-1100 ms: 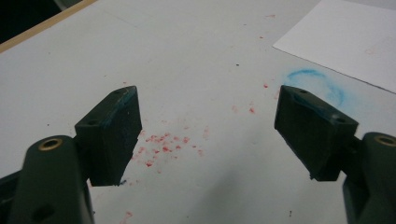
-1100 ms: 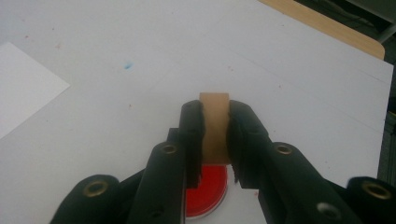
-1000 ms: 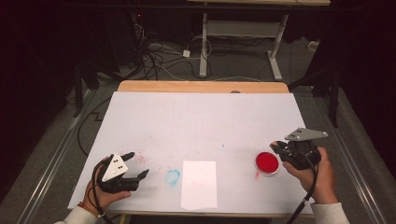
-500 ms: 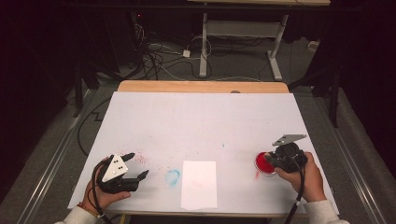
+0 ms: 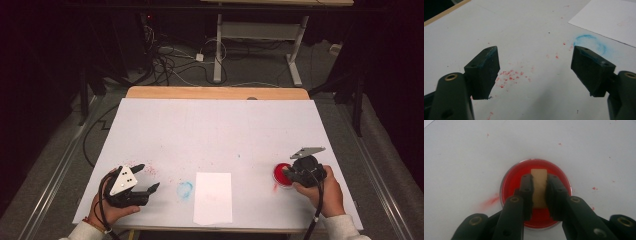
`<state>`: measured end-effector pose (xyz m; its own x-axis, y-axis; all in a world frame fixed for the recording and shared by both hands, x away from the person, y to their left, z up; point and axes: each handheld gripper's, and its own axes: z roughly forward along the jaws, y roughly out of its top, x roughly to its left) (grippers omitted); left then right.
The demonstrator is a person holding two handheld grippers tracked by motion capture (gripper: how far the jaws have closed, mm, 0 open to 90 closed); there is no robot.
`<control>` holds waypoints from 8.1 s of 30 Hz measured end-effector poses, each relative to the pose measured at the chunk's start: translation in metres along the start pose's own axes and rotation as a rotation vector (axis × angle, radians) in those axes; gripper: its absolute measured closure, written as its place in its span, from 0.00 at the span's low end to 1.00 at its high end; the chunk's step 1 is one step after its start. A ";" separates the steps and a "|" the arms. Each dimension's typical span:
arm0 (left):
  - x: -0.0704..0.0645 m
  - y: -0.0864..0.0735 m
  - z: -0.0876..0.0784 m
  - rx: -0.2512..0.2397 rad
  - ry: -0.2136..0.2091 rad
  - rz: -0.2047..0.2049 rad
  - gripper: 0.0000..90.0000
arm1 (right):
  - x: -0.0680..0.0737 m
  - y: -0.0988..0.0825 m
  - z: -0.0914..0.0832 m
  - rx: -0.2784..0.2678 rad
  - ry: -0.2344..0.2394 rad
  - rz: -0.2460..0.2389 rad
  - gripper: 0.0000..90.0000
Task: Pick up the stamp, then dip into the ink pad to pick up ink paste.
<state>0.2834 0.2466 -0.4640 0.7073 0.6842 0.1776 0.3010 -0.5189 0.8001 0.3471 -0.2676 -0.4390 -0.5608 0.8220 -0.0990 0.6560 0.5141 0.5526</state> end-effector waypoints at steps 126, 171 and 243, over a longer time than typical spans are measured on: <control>0.002 -0.002 0.003 0.008 -0.026 0.007 0.25 | 0.007 -0.002 0.001 -0.007 0.006 -0.014 0.85; -0.003 -0.002 0.000 0.024 -0.009 0.031 0.25 | 0.005 0.004 -0.026 -0.167 0.007 -0.003 0.85; -0.001 -0.005 0.002 0.032 -0.008 0.035 0.25 | 0.091 0.054 -0.048 -0.342 0.215 -0.236 0.85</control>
<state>0.2823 0.2477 -0.4692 0.7228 0.6612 0.2007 0.2962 -0.5589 0.7746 0.3071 -0.1768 -0.3782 -0.7903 0.6043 -0.1011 0.3141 0.5413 0.7800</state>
